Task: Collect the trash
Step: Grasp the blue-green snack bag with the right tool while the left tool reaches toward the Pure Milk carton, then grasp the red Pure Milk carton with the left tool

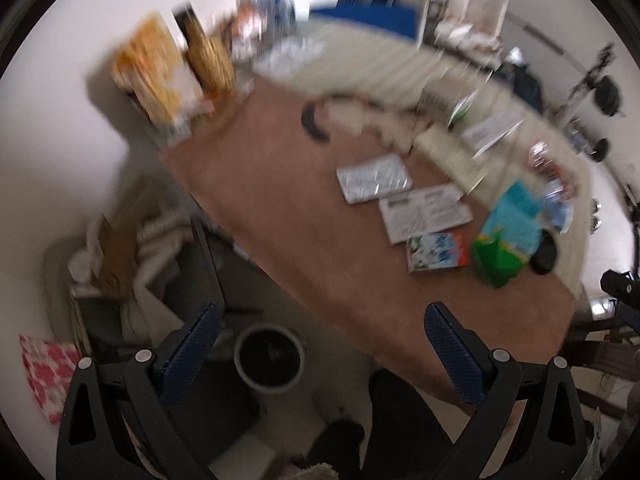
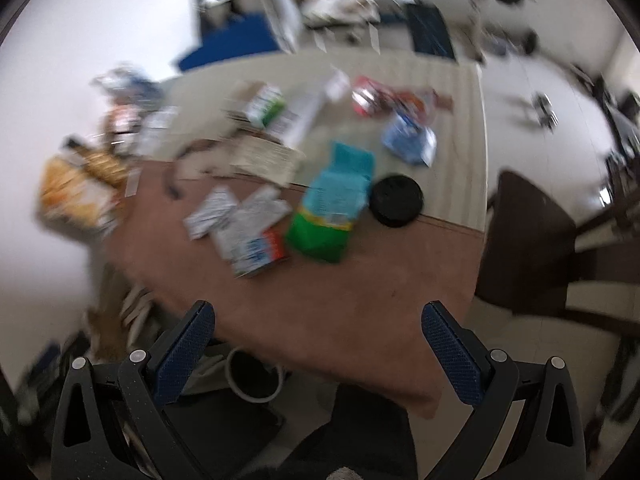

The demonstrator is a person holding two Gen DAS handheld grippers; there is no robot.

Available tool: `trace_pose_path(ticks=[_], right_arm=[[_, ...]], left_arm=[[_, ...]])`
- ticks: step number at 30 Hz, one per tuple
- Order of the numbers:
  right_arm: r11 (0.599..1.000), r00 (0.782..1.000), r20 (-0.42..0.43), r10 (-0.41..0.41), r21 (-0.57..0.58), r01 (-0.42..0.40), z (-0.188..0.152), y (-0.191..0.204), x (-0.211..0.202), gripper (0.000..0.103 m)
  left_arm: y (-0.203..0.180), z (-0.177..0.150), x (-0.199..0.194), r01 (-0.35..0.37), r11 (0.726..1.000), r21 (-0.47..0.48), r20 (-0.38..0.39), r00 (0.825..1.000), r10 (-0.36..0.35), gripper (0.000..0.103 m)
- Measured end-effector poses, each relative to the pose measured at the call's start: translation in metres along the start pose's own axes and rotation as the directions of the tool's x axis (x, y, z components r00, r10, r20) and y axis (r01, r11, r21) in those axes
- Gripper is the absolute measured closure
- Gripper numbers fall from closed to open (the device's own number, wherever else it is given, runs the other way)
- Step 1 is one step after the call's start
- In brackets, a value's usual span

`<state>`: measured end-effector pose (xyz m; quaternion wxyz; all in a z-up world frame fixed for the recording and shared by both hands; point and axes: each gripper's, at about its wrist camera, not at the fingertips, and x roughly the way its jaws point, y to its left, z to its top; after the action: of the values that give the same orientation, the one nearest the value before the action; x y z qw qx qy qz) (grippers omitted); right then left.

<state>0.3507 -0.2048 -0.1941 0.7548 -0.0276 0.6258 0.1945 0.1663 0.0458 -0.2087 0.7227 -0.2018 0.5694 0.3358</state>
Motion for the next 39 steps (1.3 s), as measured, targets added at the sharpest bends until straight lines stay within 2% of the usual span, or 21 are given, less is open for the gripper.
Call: trace_pose_path(ticks=[2,4,5,8,10,12,14,16,20,22,23,25,27,29,32,36,38,39], right_arm=[[0.998,0.996,-0.084,0.012,0.057,-0.007,0.023,-0.004,0.05,0.0],[0.997,0.991,-0.131,0.007,0.076,0.003,0.039,-0.002,0.089,0.0],[0.996,0.987,-0.157,-0.02,0.078,0.033,0.053,-0.001,0.117,0.0],[0.993,0.976,-0.206,-0.071,0.076,0.088,0.072,0.008,0.164,0.0],[0.991,0.966,-0.239,-0.1,0.061,0.117,0.084,0.017,0.195,0.0],[0.988,0.951,-0.276,-0.137,0.034,0.152,0.09,0.026,0.218,0.0],[0.985,0.936,-0.315,-0.159,0.018,0.173,0.09,0.032,0.235,0.0],[0.983,0.929,-0.328,-0.17,0.008,0.182,0.092,0.035,0.245,0.0],[0.983,0.941,-0.284,-0.181,-0.037,0.178,0.096,0.036,0.238,0.022],[0.988,0.949,-0.275,-0.155,-0.062,0.143,0.096,0.035,0.221,0.029],[0.989,0.951,-0.273,-0.143,-0.079,0.126,0.095,0.034,0.211,0.029],[0.989,0.959,-0.252,-0.128,-0.109,0.103,0.093,0.029,0.187,0.029],[0.987,0.964,-0.234,-0.124,-0.131,0.095,0.091,0.018,0.165,0.029],[0.986,0.965,-0.227,-0.129,-0.137,0.1,0.09,0.007,0.154,0.029],[0.983,0.961,-0.229,-0.158,-0.129,0.131,0.088,-0.022,0.142,0.029],[0.982,0.951,-0.248,-0.184,-0.081,0.169,0.086,-0.063,0.152,0.029],[0.982,0.948,-0.256,-0.188,-0.063,0.177,0.084,-0.074,0.154,0.029],[0.982,0.947,-0.261,-0.188,-0.056,0.179,0.083,-0.077,0.154,0.029]], left_arm=[[-0.012,0.007,0.034,-0.021,1.0,0.017,-0.06,0.998,0.022,0.0],[-0.027,0.013,0.062,-0.057,0.995,0.086,-0.083,0.994,0.065,0.0],[-0.036,0.016,0.075,-0.081,0.988,0.13,-0.087,0.992,0.093,0.0],[-0.051,0.026,0.107,-0.156,0.957,0.244,-0.086,0.98,0.181,0.0],[-0.055,0.031,0.126,-0.185,0.941,0.284,-0.092,0.972,0.218,0.0],[-0.055,0.036,0.142,-0.19,0.937,0.293,-0.118,0.965,0.233,0.0],[-0.053,0.04,0.151,-0.199,0.933,0.299,-0.131,0.96,0.246,0.0],[-0.056,0.045,0.156,-0.198,0.931,0.308,-0.138,0.958,0.249,0.0],[-0.07,0.054,0.154,-0.172,0.912,0.372,-0.121,0.965,0.232,0.0],[-0.082,0.054,0.148,-0.13,0.884,0.45,-0.105,0.975,0.197,0.0],[-0.09,0.052,0.145,-0.111,0.858,0.502,-0.092,0.979,0.181,0.0],[-0.109,0.046,0.139,-0.083,0.778,0.622,-0.061,0.986,0.154,0.0],[-0.13,0.035,0.139,-0.05,0.671,0.74,-0.05,0.99,0.129,0.0],[-0.148,0.025,0.144,-0.035,0.565,0.824,-0.049,0.99,0.133,0.0],[-0.173,0.015,0.159,-0.002,0.438,0.899,-0.069,0.987,0.145,0.0],[-0.193,0.009,0.18,0.018,0.353,0.936,-0.084,0.981,0.173,0.001],[-0.199,0.008,0.188,0.026,0.33,0.944,-0.09,0.979,0.181,0.002],[-0.201,0.009,0.191,0.028,0.321,0.947,-0.091,0.979,0.183,0.014]])
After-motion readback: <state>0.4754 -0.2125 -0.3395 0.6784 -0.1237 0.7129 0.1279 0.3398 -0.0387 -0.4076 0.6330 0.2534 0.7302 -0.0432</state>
